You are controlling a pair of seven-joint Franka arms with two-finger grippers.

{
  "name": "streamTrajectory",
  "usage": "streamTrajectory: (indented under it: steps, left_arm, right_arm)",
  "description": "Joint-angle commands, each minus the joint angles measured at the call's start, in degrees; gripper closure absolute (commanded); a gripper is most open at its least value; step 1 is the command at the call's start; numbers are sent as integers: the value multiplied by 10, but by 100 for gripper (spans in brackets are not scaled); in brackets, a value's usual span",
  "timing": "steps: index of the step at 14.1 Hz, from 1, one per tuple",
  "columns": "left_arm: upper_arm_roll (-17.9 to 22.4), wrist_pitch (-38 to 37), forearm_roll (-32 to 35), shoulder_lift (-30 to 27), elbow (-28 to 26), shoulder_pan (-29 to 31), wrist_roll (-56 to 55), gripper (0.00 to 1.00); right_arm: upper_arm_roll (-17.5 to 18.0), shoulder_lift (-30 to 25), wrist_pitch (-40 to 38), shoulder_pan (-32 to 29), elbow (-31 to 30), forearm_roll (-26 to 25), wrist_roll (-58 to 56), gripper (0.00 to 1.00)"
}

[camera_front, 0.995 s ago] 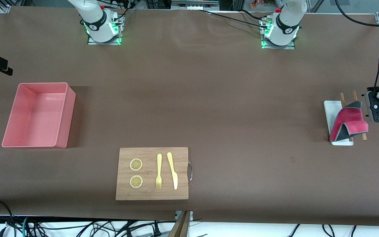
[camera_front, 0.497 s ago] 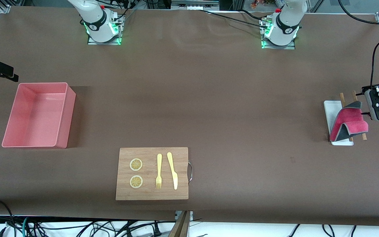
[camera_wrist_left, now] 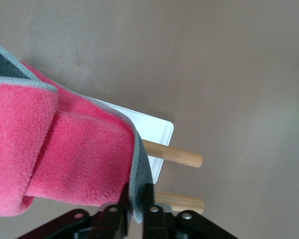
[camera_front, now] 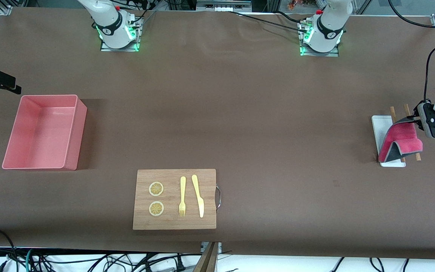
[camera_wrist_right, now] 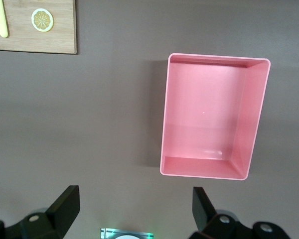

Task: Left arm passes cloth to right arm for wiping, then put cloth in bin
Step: 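Lift the cloth off the rack with the left gripper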

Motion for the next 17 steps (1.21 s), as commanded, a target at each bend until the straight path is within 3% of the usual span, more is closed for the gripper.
streamTrajectory:
  steps: [1,4,8,10,14,17]
  left_arm:
    - [-6,-7,-13,-18,-10,7,-2,100]
    - [-9,-49,-13,-35,6,1,-8,100]
    - [-46,-155,-4,-53,71,0,-106,100]
    - [-79,-203,-6,-52,116,-1,-142,100]
    - [-192,-312,-4,-50,207,-28,-345,100]
    - [-219,-334,-14,-50,246,-79,-434,100]
  right_arm:
    - [3,-3,0,-6,3,10,-9,0]
    - [3,-3,1,-6,3,10,-9,0]
    - [3,9,-1,-4,-1,10,-9,0]
    - [3,10,0,-5,-1,9,-10,0]
    - [3,23,-3,-2,-2,5,-10,0]
    - [4,52,-11,0,-5,4,-11,0]
